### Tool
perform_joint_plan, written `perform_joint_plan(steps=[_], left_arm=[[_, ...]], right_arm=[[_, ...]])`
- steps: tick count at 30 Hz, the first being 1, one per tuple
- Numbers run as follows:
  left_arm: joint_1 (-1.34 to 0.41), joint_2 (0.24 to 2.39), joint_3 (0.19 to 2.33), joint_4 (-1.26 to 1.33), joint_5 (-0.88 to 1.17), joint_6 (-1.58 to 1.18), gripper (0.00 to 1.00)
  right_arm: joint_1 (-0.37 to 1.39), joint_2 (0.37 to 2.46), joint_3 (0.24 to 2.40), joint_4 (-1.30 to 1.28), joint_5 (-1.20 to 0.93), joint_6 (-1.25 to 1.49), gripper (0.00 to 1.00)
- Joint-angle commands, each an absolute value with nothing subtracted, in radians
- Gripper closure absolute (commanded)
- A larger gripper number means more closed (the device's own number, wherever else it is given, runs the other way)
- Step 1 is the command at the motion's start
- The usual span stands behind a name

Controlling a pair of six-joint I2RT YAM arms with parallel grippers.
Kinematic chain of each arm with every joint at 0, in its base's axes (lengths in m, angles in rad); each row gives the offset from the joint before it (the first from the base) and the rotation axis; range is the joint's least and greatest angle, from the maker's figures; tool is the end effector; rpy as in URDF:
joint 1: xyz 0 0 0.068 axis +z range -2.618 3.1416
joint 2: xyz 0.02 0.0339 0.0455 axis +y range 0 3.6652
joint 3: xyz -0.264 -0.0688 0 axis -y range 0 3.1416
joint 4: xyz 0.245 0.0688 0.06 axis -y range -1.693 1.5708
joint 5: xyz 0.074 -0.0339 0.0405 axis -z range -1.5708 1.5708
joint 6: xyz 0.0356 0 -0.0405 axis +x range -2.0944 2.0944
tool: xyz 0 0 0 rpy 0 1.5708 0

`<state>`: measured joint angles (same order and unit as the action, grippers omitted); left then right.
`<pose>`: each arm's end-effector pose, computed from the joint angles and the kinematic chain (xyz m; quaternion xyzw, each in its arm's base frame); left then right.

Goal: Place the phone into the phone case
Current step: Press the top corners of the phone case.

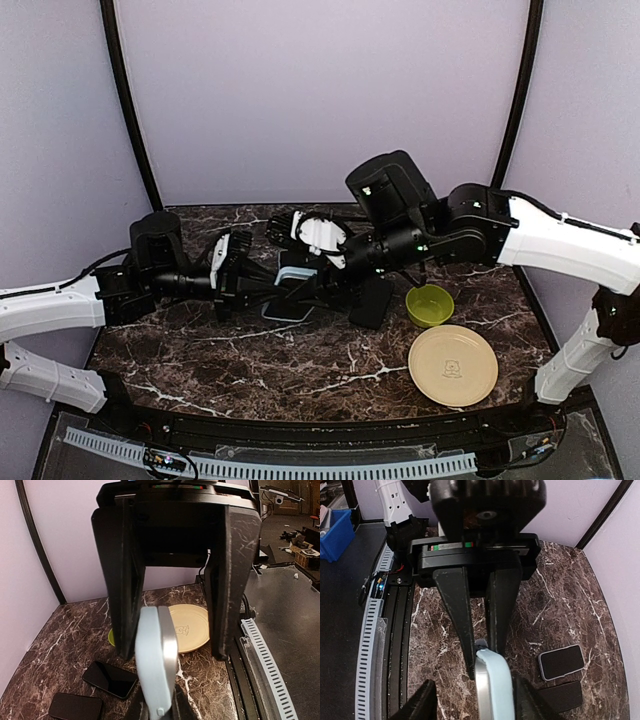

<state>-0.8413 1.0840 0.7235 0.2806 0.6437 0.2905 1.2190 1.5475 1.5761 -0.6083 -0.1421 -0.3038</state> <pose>0.1501 -0.1999 0.3084 0.5549 0.4733 -0.3986 0.5560 0.1153 0.3288 0.3846 -0.6298 0.6119 0.2656 0.3979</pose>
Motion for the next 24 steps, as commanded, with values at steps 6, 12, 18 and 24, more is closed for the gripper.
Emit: perform_joint_plan(steps=[6, 12, 18, 24], left_arm=[[-0.849, 1.042, 0.767, 0.333, 0.658, 0.315, 1.00], [-0.850, 1.044, 0.767, 0.334, 0.659, 0.309, 1.00], [-0.850, 1.033, 0.759, 0.388, 0.650, 0.247, 1.00], [-0.850, 0.997, 0.732, 0.461, 0.683, 0.189, 1.00]], right_arm=[[1.215, 1.540, 1.582, -0.560, -0.149, -0.306, 0.86], [1.212, 1.555, 1.595, -0.567, -0.106, -0.297, 1.00], [1.204, 1.521, 1.564, -0.520, -0.092, -0.275, 0.77], [1.164, 1.396, 1.384, -0.395, -0.170, -0.245, 0.24]])
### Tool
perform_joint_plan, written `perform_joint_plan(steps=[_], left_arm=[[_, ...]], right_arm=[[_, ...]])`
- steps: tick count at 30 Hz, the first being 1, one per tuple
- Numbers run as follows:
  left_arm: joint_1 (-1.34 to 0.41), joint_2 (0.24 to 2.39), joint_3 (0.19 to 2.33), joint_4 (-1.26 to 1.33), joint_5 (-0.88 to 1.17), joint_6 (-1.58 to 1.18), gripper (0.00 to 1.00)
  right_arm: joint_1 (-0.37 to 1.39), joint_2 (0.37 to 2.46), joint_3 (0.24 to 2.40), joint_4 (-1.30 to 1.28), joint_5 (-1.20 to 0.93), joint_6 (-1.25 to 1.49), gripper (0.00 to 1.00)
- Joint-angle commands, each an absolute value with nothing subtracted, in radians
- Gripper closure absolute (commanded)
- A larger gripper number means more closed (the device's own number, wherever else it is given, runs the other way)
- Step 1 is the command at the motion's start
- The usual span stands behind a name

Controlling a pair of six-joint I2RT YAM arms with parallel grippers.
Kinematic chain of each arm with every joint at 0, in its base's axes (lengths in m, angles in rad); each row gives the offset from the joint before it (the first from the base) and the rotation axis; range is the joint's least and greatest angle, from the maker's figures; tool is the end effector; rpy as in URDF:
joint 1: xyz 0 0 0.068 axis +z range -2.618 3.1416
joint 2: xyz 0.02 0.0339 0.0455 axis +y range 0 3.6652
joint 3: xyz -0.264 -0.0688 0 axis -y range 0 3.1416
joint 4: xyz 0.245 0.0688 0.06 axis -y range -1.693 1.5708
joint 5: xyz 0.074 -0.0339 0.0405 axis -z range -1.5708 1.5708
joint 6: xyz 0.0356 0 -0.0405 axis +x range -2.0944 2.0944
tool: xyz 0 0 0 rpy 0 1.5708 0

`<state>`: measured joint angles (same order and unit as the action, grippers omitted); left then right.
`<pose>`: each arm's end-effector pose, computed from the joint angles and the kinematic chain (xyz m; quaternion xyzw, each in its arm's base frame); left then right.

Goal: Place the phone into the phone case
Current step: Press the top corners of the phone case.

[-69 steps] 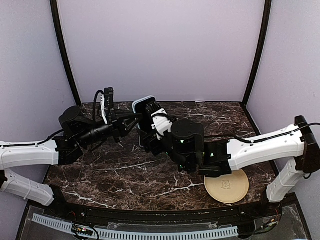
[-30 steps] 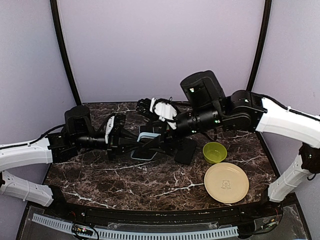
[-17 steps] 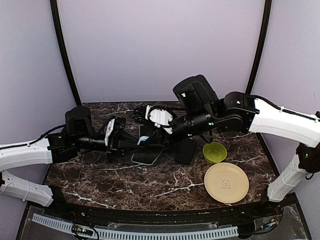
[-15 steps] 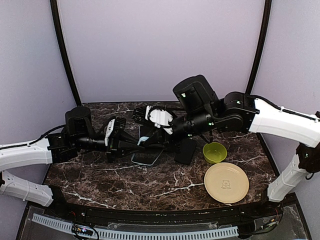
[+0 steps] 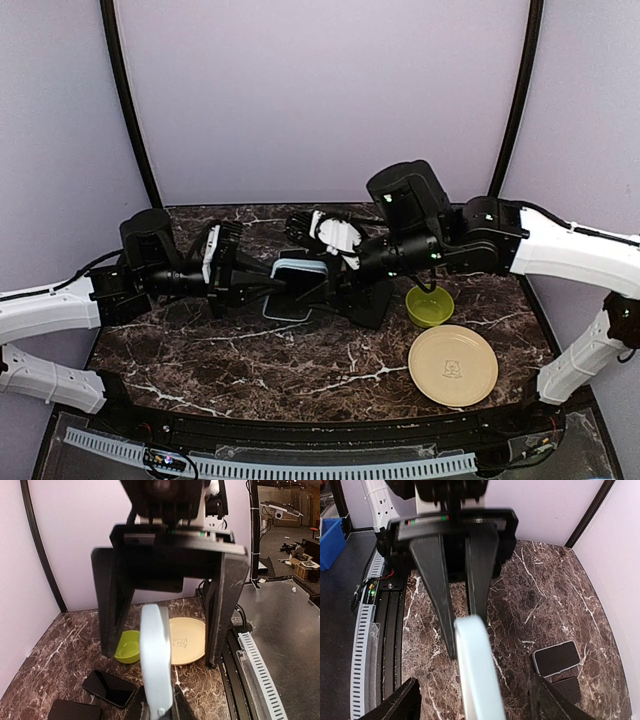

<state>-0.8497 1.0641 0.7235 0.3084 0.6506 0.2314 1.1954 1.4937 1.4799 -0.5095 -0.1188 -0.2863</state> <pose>0.1456 -0.1983 0.3157 0.5409 0.4693 -0.4193 0.5580 0.1208 0.3180 0.3787 -0.6053 0.6178 0.2654 0.4260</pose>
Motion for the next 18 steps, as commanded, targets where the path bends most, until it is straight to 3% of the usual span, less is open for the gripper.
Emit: perform_joint_plan(steps=[1, 6, 12, 15, 18], left_arm=[[-0.850, 0.996, 0.730, 0.463, 0.685, 0.191, 1.00], [-0.849, 1.006, 0.734, 0.456, 0.695, 0.194, 1.00], [-0.850, 1.008, 0.736, 0.453, 0.700, 0.197, 1.00], [-0.849, 1.008, 0.736, 0.450, 0.701, 0.199, 1.00], [-0.848, 1.009, 0.736, 0.449, 0.701, 0.202, 1.00]], right_arm=[[1.155, 1.377, 1.366, -0.381, -0.196, -0.237, 0.25], [1.143, 1.323, 1.306, -0.332, -0.216, -0.213, 0.32], [1.141, 1.344, 1.321, -0.330, -0.246, -0.211, 0.34], [1.140, 1.359, 1.340, -0.330, -0.259, -0.212, 0.46], [1.139, 1.373, 1.360, -0.328, -0.278, -0.213, 0.72]])
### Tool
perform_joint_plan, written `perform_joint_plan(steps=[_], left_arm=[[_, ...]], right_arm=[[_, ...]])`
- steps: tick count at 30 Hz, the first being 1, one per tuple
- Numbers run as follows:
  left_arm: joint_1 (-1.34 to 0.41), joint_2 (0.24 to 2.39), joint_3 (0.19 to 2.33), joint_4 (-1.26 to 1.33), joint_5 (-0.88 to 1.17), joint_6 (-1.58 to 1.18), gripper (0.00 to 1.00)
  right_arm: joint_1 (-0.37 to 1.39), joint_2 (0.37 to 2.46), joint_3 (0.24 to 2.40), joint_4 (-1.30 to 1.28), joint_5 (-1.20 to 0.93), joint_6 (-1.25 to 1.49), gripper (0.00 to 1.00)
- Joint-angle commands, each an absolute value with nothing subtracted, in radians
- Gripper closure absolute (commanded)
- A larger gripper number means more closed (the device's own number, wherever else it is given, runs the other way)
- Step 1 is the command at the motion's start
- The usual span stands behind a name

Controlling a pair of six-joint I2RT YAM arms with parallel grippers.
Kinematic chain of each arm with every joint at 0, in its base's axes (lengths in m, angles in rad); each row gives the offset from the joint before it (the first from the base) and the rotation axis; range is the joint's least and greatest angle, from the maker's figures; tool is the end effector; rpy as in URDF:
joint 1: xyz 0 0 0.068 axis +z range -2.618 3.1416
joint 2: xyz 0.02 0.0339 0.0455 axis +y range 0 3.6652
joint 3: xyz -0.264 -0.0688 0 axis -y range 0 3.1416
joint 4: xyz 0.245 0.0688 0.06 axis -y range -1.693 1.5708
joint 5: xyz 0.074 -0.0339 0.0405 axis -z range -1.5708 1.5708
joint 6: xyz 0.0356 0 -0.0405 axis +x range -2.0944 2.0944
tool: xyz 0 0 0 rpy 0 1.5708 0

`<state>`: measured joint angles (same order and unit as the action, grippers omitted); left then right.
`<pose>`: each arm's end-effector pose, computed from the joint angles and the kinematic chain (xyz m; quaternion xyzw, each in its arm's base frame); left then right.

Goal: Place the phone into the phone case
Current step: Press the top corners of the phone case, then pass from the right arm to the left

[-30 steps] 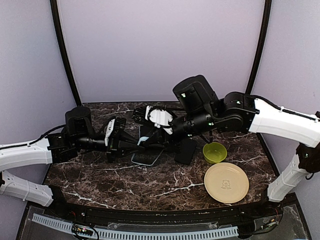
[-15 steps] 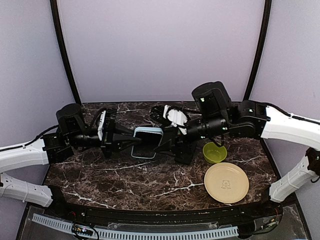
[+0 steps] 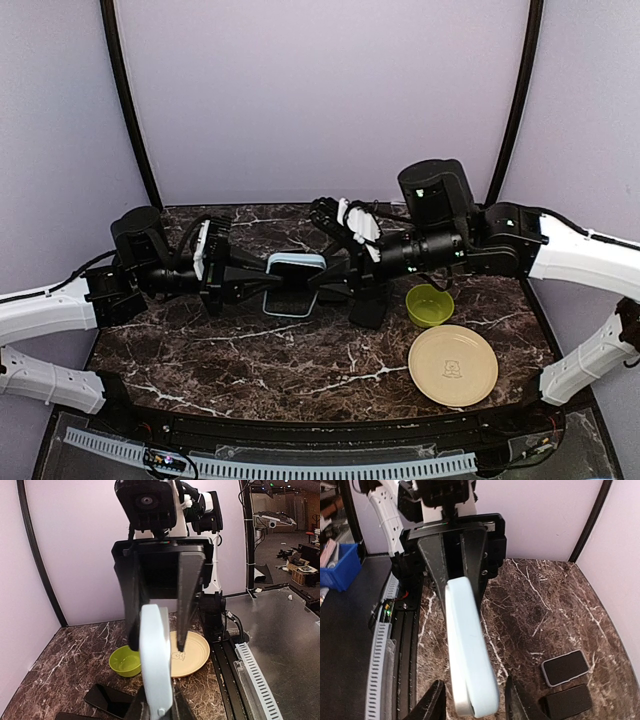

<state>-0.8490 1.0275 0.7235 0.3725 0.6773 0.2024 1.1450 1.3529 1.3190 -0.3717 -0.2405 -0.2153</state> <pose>0.1397 -0.1925 0.3304 0.5331 0.4349 -0.4340 0.5816 0.1202 0.2854 0.3801 -0.5727 0.6030 0.3344 0.4434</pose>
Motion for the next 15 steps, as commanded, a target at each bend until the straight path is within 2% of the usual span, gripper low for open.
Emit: perform_joint_plan(steps=[1, 2, 3, 11, 15], left_arm=[[-0.849, 1.009, 0.737, 0.446, 0.702, 0.202, 1.00], [-0.849, 1.009, 0.737, 0.446, 0.702, 0.204, 1.00], [-0.849, 1.009, 0.738, 0.444, 0.703, 0.205, 1.00], [-0.850, 1.034, 0.739, 0.447, 0.712, 0.194, 1.00], [-0.850, 1.062, 0.746, 0.441, 0.711, 0.184, 0.76]], right_arm=[[1.140, 1.378, 1.365, -0.331, -0.284, -0.213, 0.82], [1.141, 1.381, 1.371, -0.332, -0.291, -0.213, 0.93], [1.140, 1.383, 1.375, -0.333, -0.301, -0.211, 1.00], [1.139, 1.374, 1.384, -0.314, -0.328, -0.206, 1.00], [1.140, 1.350, 1.387, -0.296, -0.353, -0.207, 1.00]])
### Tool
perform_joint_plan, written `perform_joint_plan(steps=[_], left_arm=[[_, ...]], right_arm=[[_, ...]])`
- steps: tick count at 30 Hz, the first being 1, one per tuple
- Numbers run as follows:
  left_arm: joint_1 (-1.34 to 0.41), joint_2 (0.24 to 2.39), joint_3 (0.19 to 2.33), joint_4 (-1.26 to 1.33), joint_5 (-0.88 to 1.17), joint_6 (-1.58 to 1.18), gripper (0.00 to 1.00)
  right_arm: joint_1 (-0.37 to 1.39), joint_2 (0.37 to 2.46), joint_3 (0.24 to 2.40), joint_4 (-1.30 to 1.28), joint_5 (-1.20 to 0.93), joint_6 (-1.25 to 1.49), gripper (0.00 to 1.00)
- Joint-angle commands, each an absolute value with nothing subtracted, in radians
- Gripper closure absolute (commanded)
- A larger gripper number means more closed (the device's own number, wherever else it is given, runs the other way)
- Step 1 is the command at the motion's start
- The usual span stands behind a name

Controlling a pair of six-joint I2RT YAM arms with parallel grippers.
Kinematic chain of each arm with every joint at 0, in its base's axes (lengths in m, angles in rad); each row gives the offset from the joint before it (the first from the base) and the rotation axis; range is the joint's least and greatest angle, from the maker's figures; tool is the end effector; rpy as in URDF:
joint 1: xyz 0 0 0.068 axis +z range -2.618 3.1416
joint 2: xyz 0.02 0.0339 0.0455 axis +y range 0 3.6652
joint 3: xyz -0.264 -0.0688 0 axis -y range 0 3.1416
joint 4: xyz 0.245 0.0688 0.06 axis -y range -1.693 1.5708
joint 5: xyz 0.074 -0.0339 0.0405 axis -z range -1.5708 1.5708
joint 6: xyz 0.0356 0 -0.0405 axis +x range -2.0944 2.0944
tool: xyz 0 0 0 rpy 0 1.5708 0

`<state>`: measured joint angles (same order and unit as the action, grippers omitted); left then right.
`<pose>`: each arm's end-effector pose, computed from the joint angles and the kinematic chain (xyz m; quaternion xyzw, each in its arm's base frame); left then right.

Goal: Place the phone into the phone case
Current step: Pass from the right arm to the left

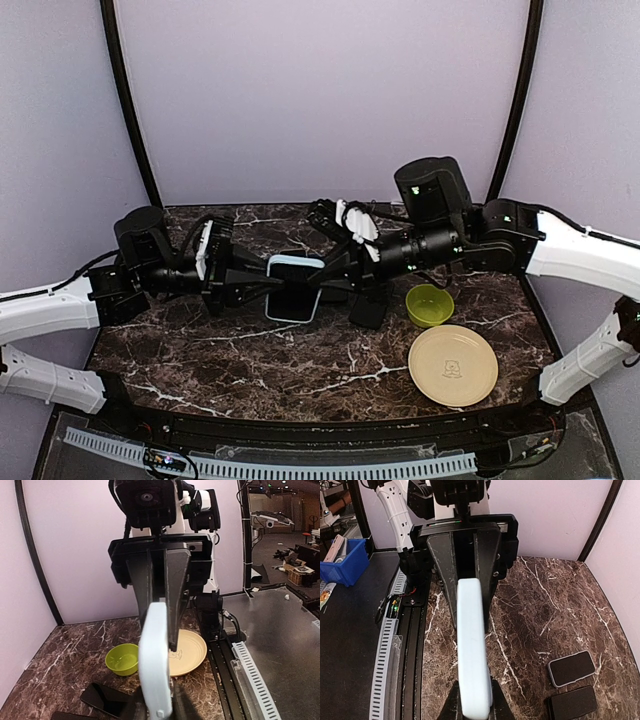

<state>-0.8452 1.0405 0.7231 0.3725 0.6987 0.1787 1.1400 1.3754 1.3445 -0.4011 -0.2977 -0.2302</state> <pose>0.1415 -0.1940 0.3274 0.5331 0.4413 -0.4456 0.5679 0.1215 0.2893 0.3796 -0.5889 0.5944 0.3465 0.4241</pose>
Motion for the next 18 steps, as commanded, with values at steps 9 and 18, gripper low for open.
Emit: perform_joint_plan(steps=[9, 18], left_arm=[[-0.861, 1.093, 0.743, 0.415, 0.666, 0.222, 0.70], [-0.864, 1.058, 0.728, 0.495, 0.631, 0.140, 1.00]], right_arm=[[1.140, 1.315, 1.393, -0.308, -0.376, -0.221, 1.00], [1.138, 1.285, 1.285, -0.252, -0.317, -0.174, 0.63]])
